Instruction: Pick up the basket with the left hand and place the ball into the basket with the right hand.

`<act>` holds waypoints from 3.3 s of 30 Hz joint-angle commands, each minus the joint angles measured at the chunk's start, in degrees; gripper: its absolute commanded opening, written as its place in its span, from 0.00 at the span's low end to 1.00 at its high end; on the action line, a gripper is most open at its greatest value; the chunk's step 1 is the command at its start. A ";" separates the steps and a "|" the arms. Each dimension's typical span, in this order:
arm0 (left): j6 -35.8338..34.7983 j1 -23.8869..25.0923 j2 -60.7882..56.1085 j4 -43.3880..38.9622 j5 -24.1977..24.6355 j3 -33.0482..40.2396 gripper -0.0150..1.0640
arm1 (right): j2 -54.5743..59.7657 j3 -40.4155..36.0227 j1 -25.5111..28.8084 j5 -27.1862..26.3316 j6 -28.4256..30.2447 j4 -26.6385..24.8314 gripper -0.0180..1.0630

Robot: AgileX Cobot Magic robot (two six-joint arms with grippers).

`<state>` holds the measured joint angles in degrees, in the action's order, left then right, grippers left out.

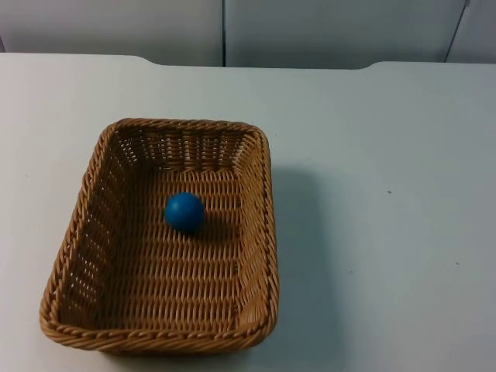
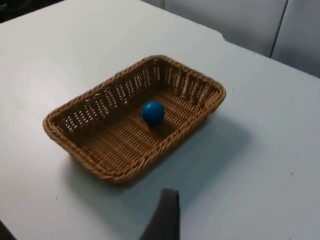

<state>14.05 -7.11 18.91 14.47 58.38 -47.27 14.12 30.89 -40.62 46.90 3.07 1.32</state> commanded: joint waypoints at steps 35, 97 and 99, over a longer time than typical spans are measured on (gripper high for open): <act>-14.65 0.27 -18.91 -13.94 3.39 17.98 0.94 | -14.12 -2.01 0.09 14.70 -4.27 4.74 0.73; -14.05 0.27 -18.91 -13.57 3.39 17.98 0.97 | -14.12 -1.90 35.60 14.82 -4.17 4.39 0.99; -14.05 0.27 -18.91 -13.57 3.39 17.98 0.97 | -14.12 -1.90 38.22 14.82 -4.17 4.39 0.99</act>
<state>0.00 -7.11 0.22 0.52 62.44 -29.48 0.24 29.09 -3.52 62.38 -1.31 5.75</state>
